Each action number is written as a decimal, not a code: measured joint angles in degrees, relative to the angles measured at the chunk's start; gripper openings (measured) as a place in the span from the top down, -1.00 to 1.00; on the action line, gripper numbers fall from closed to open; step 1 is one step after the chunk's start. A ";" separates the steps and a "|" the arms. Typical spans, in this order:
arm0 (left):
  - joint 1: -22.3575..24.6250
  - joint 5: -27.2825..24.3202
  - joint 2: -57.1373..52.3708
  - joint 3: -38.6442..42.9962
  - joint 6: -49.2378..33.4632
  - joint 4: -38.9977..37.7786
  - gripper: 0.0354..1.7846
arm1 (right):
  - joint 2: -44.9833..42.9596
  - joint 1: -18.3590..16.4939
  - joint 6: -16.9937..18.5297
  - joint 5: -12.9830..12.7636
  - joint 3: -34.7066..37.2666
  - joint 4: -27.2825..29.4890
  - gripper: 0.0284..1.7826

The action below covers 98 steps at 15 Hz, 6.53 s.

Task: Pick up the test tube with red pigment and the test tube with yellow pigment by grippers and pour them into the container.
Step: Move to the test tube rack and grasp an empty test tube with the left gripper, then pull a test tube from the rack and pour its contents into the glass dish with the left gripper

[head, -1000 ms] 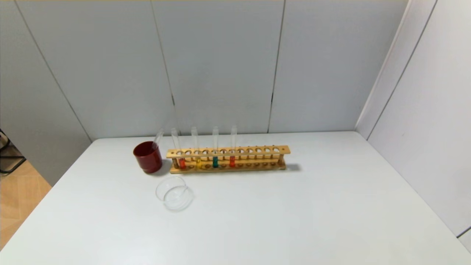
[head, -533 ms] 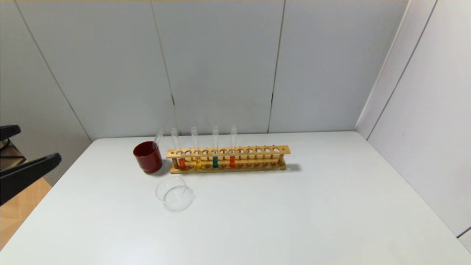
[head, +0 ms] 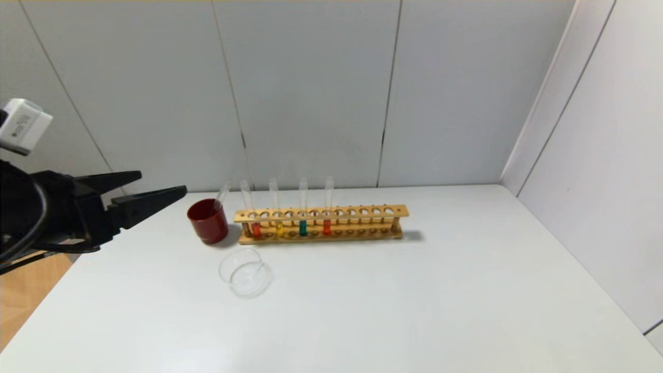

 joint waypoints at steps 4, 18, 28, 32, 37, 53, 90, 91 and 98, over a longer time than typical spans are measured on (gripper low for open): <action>0.00 -3.25 9.29 3.06 0.09 -11.12 -0.96 | 0.00 0.00 0.00 -0.02 0.00 0.00 -0.96; -2.24 -2.10 37.50 1.29 0.50 -32.95 -0.96 | 0.00 0.00 0.00 0.00 0.00 0.00 -0.96; -5.71 3.51 45.50 -5.71 0.28 -32.83 -0.96 | 0.00 0.00 -0.02 -0.02 0.00 0.02 -0.96; -5.81 7.51 48.06 -9.12 0.35 -32.50 -0.96 | 0.00 0.00 -0.02 -0.02 0.00 0.00 -0.96; -6.07 8.30 50.59 -12.07 0.33 -32.26 -0.96 | 0.00 0.00 0.00 -0.02 0.00 0.00 -0.96; -6.25 8.87 54.64 -16.15 0.13 -32.15 -0.83 | 0.00 0.00 0.00 -0.02 0.00 0.02 -0.96; -9.22 13.70 21.07 -15.08 5.12 -8.19 0.68 | 0.00 0.00 0.00 0.00 0.00 0.00 -0.96; -9.22 13.76 18.59 -12.96 6.77 -7.23 0.68 | 0.00 0.00 0.00 -0.02 0.00 0.00 -0.96; -6.42 18.03 7.34 0.89 21.08 -0.28 0.68 | 0.00 0.00 -0.02 -0.02 0.00 -0.01 -0.96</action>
